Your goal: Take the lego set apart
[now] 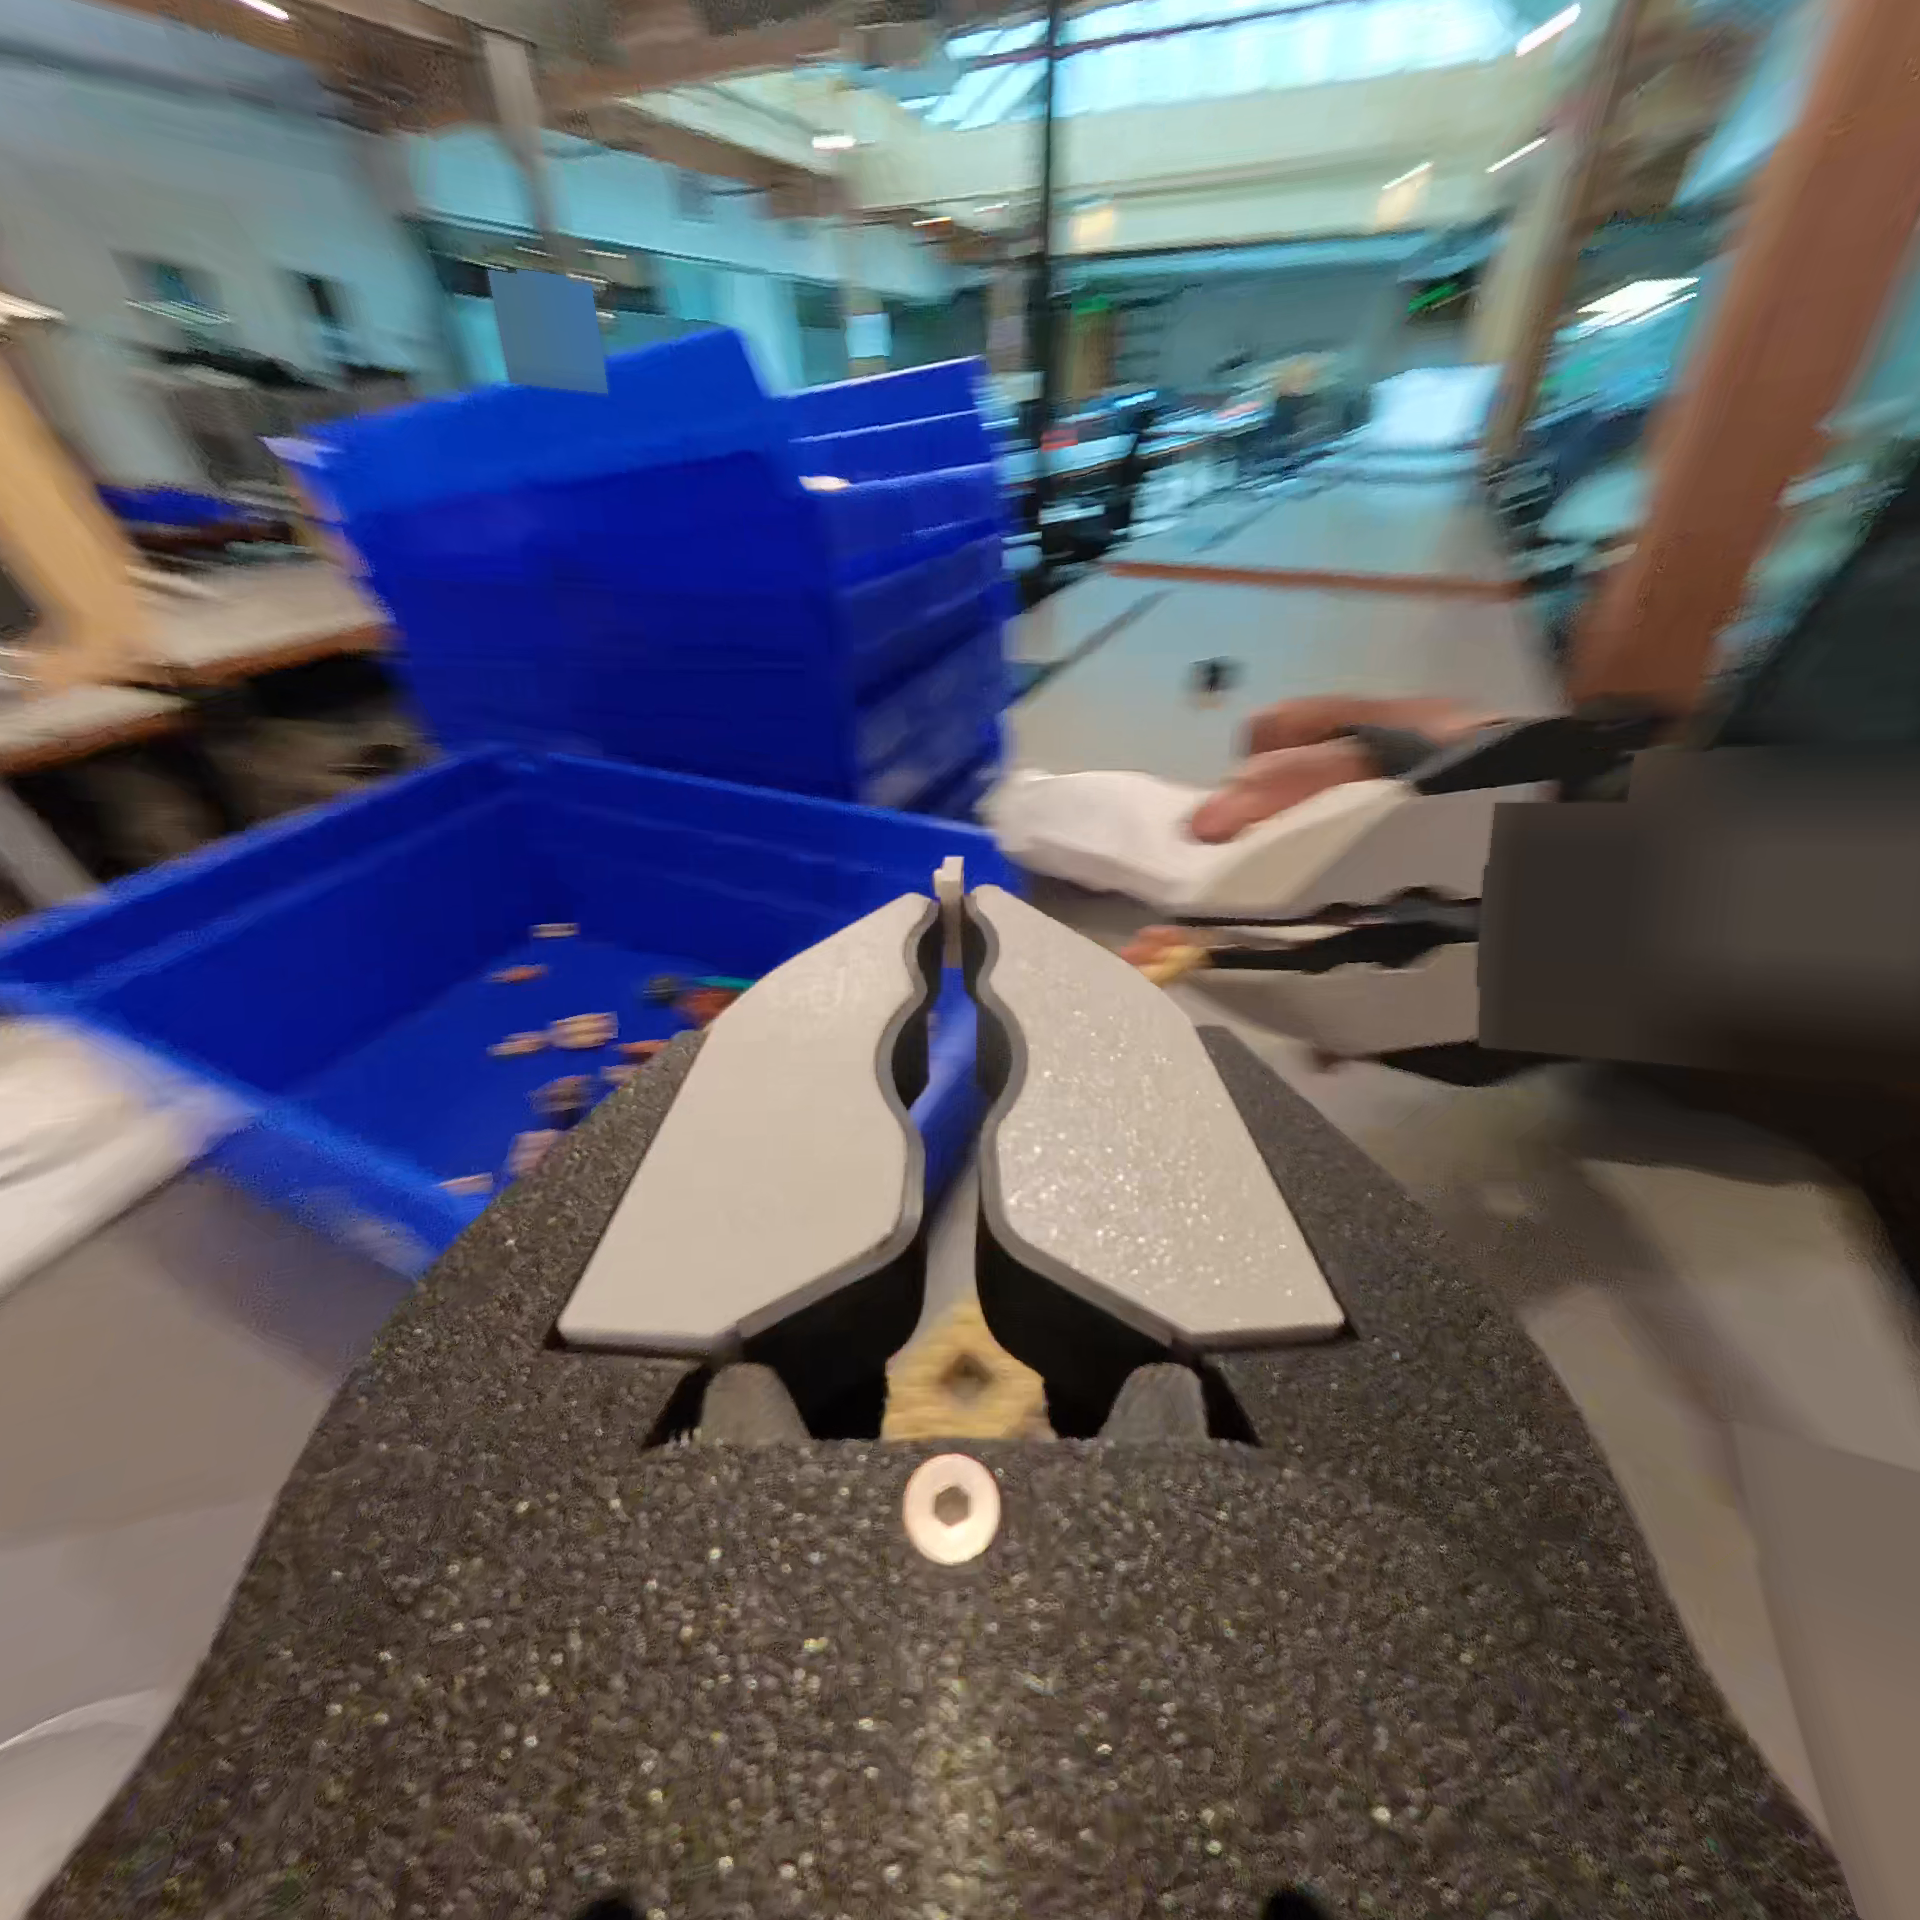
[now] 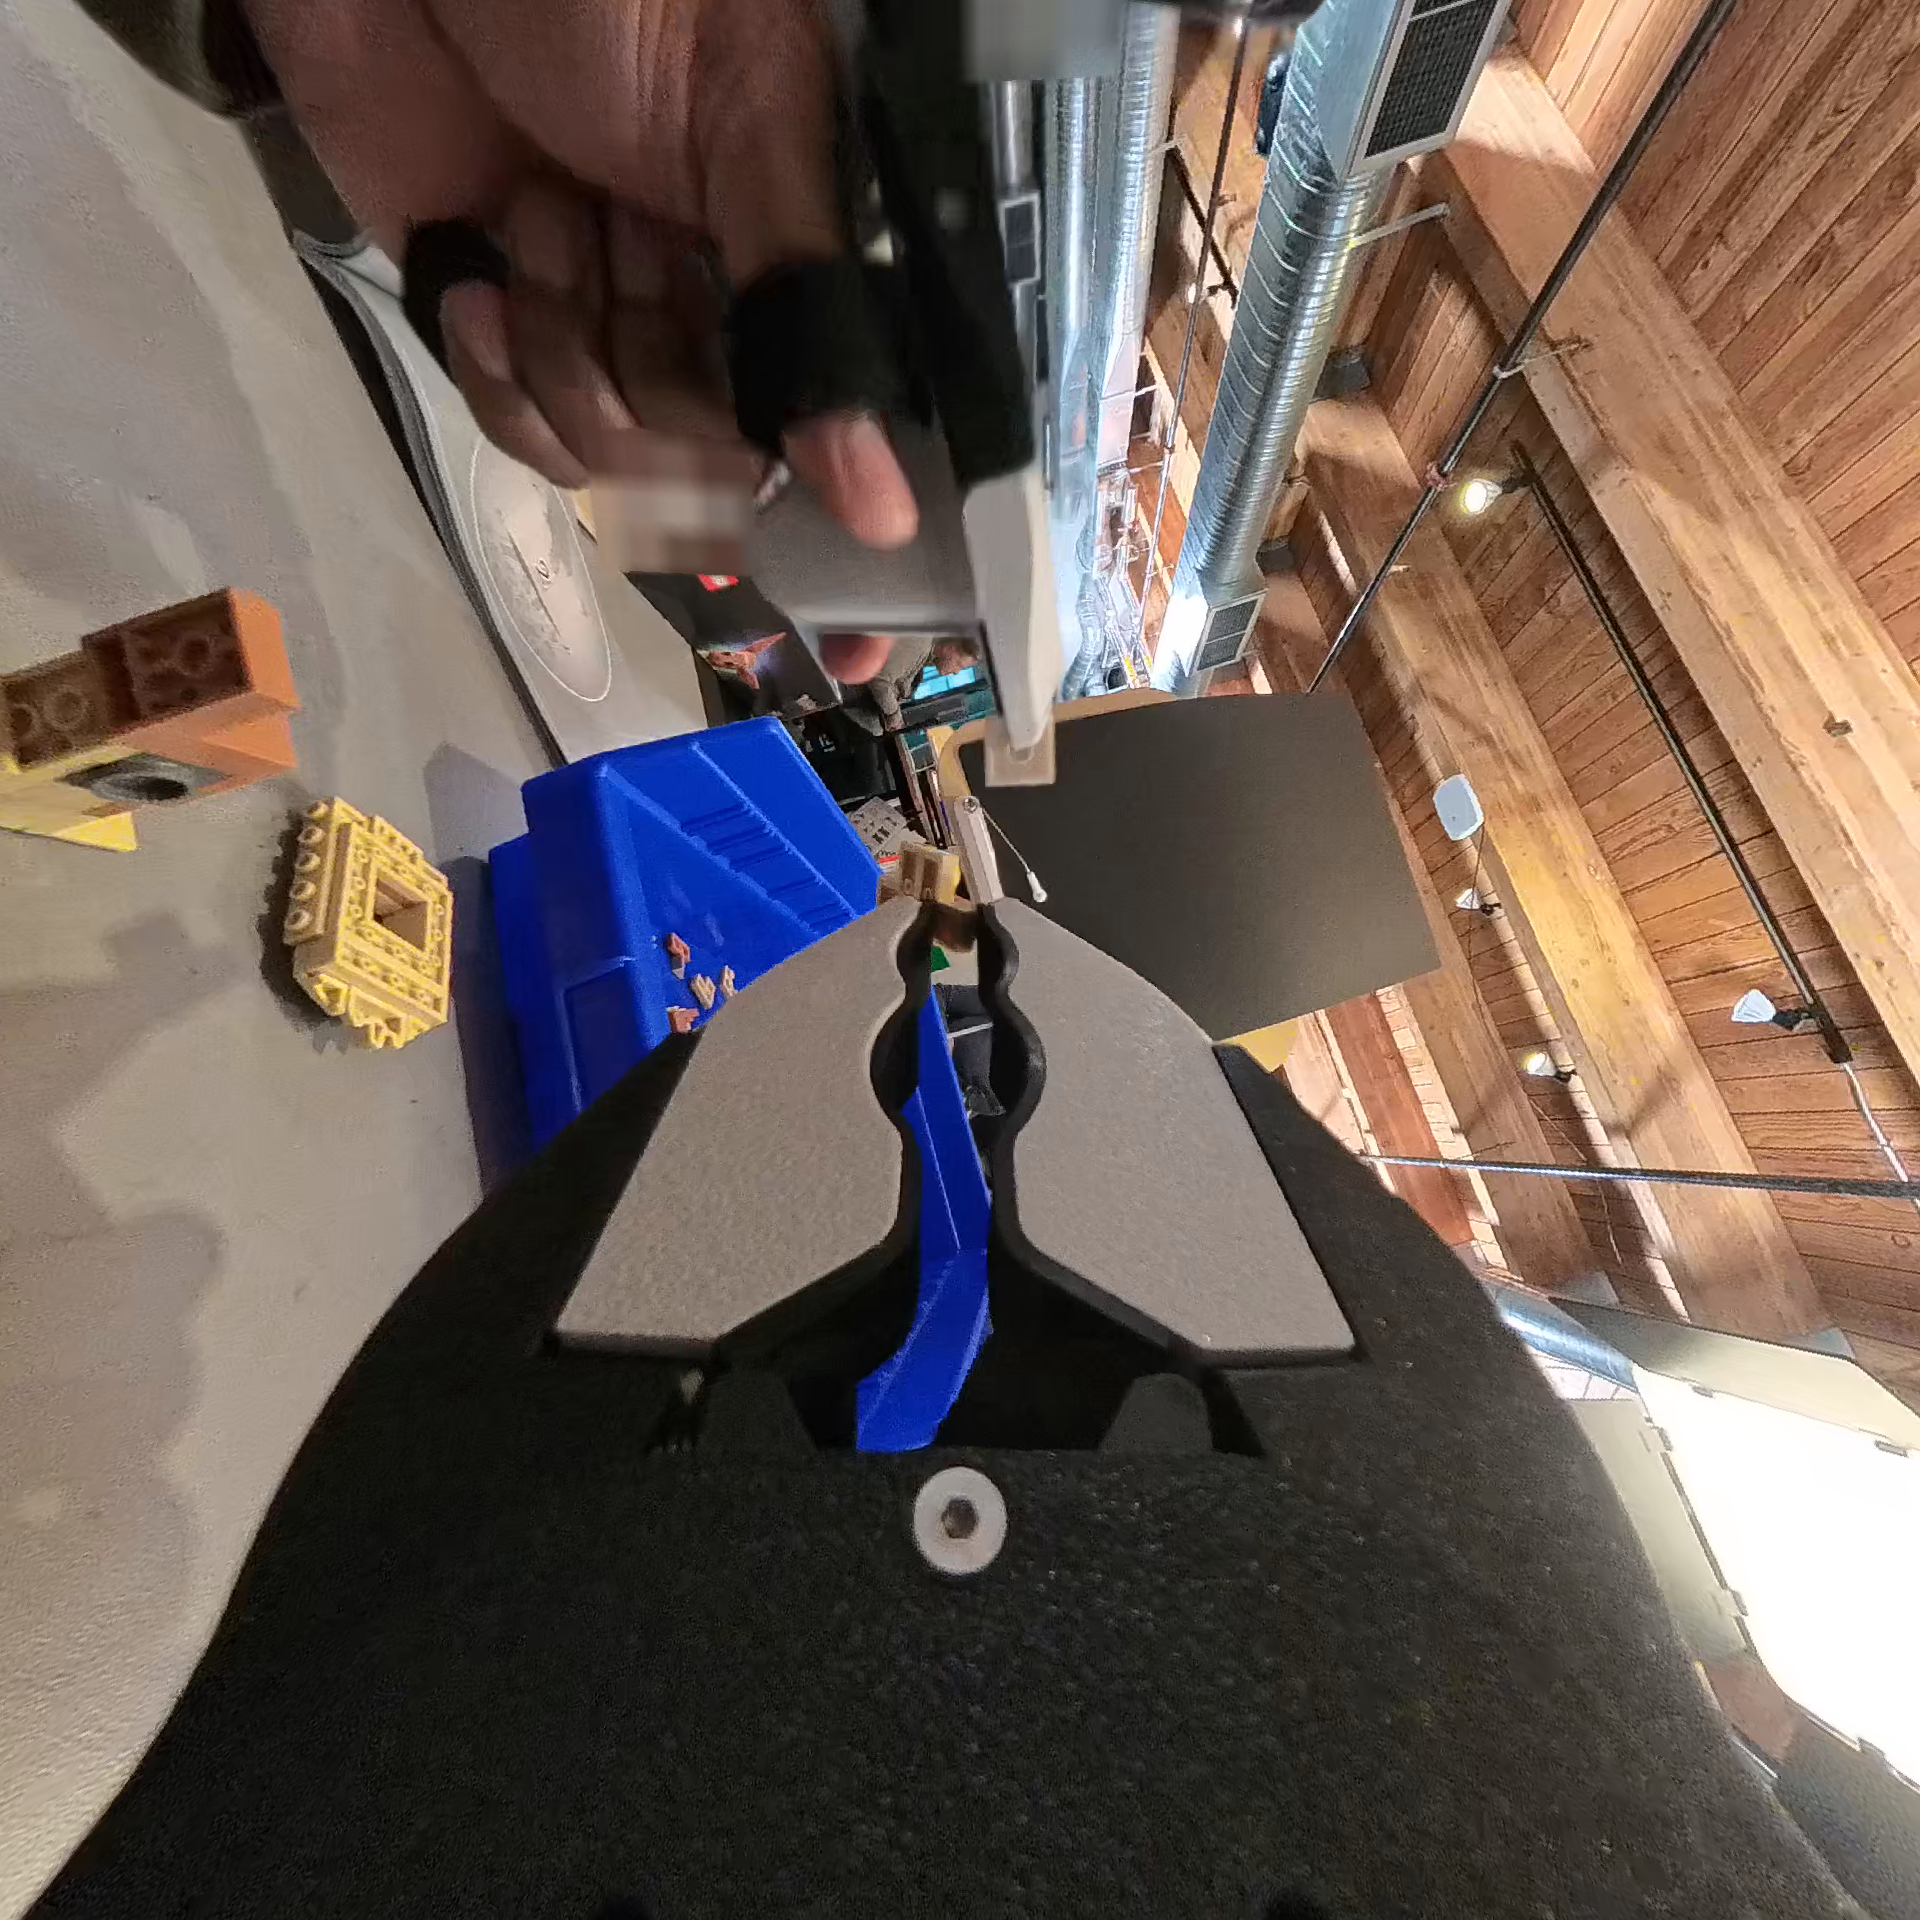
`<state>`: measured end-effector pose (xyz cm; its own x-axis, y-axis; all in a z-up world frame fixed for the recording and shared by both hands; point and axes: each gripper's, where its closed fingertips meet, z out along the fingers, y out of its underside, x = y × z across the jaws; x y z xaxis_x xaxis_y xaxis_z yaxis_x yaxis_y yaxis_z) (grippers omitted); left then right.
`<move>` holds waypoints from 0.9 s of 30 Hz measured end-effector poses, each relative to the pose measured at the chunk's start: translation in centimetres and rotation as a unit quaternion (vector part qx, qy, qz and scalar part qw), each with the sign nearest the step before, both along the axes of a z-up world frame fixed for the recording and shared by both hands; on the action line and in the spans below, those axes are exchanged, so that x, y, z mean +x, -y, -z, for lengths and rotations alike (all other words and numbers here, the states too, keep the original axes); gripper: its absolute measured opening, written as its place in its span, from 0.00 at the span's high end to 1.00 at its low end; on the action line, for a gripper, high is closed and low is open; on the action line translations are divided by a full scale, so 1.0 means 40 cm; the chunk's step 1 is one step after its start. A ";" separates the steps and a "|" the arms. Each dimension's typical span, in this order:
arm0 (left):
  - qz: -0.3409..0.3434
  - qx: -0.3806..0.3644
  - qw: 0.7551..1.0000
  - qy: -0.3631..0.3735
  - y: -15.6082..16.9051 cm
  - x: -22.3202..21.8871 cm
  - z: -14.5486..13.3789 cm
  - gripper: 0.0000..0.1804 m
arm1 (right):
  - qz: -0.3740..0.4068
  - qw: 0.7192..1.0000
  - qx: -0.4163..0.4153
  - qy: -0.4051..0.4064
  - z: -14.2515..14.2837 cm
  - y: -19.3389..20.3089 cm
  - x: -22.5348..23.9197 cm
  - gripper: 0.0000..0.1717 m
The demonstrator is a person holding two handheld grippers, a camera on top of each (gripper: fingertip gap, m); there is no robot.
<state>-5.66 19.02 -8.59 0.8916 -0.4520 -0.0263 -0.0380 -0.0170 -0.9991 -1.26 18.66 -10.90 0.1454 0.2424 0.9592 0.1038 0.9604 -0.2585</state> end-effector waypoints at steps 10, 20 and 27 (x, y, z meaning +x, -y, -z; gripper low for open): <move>-0.224 -0.037 0.957 -0.181 -0.102 -0.139 0.106 0.87 | 0.008 1.000 -0.002 -0.011 -0.009 -0.011 0.005 0.96; 0.053 0.140 0.951 -0.271 0.040 0.103 0.026 0.86 | -0.083 0.989 -0.115 -0.040 -0.046 0.035 0.032 0.96; 0.073 0.150 0.945 -0.280 0.043 0.139 0.039 0.90 | -0.167 0.949 -0.267 -0.032 -0.058 0.061 0.037 0.96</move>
<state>-0.10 17.28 -10.15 0.6289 -0.4665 -0.6220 -0.5428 0.3092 -0.7808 0.20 16.23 -8.58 0.0292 0.7336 0.6789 -0.2150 0.6679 -0.7125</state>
